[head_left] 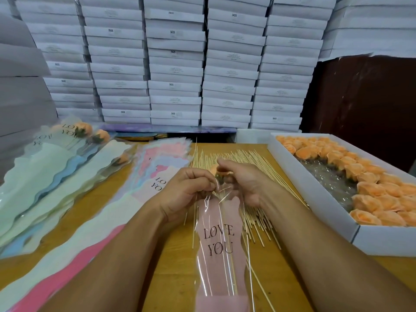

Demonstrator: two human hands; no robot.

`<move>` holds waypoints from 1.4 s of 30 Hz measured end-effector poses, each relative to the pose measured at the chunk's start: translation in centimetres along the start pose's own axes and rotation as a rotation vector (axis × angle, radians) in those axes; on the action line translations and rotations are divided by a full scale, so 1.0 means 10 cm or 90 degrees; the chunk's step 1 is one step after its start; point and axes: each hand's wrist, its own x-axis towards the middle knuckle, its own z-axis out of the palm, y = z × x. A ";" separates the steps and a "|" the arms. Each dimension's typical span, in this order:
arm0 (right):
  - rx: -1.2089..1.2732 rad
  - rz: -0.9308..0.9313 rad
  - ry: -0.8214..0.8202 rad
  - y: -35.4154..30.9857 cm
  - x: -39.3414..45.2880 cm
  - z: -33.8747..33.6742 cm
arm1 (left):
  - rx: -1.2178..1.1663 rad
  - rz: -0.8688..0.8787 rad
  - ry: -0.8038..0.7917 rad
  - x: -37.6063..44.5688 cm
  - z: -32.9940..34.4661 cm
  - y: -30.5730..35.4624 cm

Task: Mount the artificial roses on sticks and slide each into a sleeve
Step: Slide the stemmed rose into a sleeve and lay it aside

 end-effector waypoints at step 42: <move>-0.110 -0.122 -0.082 -0.03 -0.09 -0.03 | 0.137 0.083 0.183 0.06 -0.04 -0.07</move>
